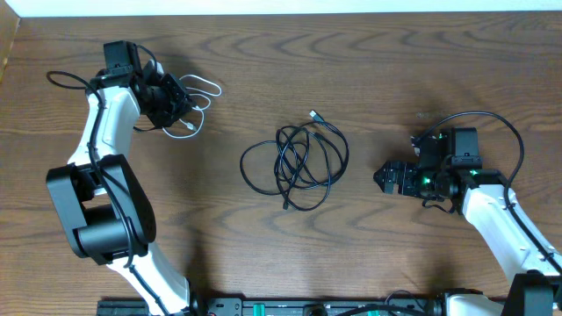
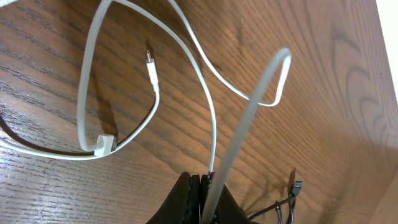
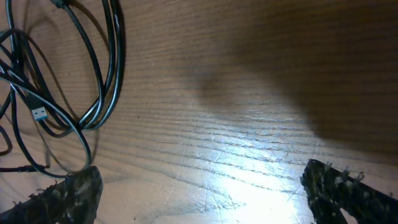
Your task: Untangle cables
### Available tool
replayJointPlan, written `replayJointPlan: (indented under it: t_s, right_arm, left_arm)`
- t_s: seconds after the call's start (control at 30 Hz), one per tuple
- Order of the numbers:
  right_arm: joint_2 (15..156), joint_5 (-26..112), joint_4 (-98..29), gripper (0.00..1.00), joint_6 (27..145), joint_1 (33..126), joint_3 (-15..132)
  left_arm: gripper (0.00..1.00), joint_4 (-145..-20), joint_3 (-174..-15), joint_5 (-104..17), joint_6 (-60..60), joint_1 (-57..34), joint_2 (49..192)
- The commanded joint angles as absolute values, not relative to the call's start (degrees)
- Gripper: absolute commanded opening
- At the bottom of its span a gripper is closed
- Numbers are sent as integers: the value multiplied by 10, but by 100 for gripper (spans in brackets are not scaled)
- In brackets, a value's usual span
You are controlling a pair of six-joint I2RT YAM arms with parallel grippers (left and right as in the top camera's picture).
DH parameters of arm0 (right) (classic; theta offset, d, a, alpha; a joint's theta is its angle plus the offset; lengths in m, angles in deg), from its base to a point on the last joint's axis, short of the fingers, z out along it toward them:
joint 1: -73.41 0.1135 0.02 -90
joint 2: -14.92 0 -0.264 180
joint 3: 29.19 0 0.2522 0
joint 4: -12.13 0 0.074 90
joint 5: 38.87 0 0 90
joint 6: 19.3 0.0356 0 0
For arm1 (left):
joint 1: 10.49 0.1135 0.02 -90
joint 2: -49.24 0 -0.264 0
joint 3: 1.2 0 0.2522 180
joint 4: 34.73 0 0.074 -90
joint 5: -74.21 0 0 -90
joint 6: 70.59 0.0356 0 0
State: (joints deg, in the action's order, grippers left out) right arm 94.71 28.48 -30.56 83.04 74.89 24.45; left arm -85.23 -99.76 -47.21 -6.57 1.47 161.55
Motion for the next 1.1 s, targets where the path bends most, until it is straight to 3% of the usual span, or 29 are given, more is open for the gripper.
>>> replayJointPlan:
  t_s: [0.0,0.57,1.07]
  right_arm:
    - [947,285,-306,99,822,754,241]
    - [947,285,-306,99,822,754,241]
    - [947,285,-306,99,822,754,241]
  left_arm:
    - [8,-862,-1003,-480,-73,15,1618]
    - [8,-913,-1003,-477,-36,7,1618]
    - [8,-915,-1003,-432,-36,-55,1618]
